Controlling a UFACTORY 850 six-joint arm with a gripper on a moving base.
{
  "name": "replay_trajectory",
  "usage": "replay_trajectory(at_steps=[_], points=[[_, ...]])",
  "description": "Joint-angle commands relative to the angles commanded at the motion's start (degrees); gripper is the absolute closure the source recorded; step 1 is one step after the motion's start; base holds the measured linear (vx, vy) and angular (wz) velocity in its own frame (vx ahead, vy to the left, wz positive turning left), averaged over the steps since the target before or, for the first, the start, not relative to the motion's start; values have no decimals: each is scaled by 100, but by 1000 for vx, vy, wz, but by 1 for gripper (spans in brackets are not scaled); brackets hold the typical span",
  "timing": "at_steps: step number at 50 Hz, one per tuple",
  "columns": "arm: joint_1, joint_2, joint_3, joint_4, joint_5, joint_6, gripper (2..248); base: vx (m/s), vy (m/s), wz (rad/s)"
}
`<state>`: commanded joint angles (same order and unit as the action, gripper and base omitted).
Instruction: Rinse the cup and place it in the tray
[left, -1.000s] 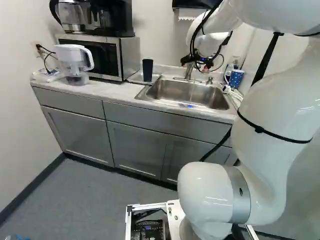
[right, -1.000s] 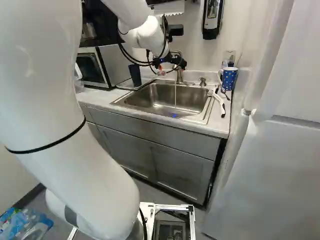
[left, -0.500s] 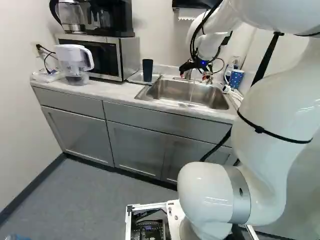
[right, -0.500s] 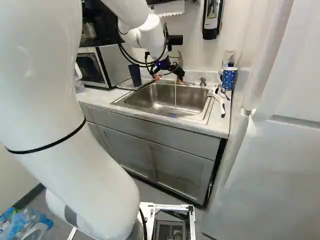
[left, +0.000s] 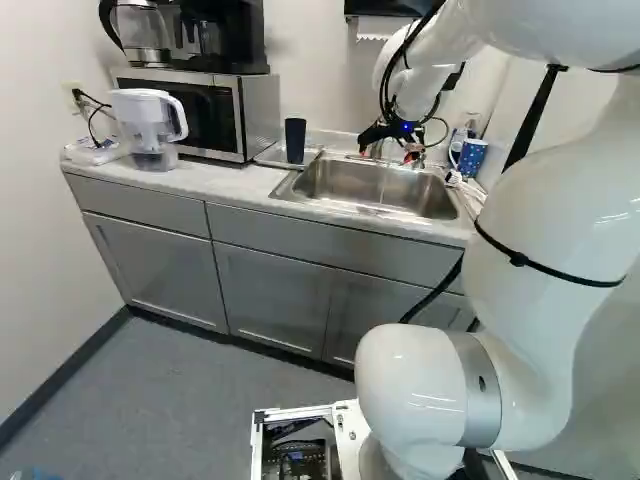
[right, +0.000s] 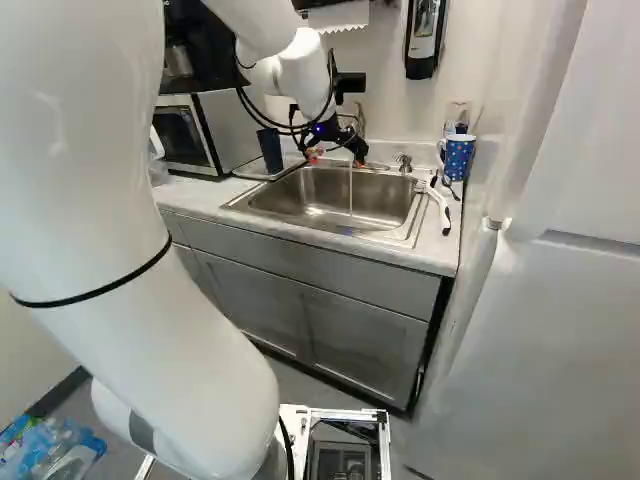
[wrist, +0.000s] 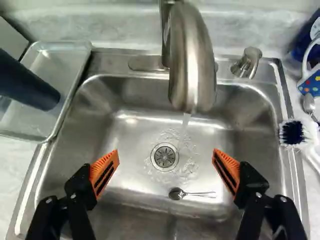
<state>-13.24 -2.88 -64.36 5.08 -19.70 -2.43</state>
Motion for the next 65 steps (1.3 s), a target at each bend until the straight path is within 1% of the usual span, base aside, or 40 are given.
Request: replay_trajectory(at_steps=[25,65], points=[[0,0,0,166,1495,0,3,0,0,0],[3,-6,-6,166,3904,0,3,0,0,0]])
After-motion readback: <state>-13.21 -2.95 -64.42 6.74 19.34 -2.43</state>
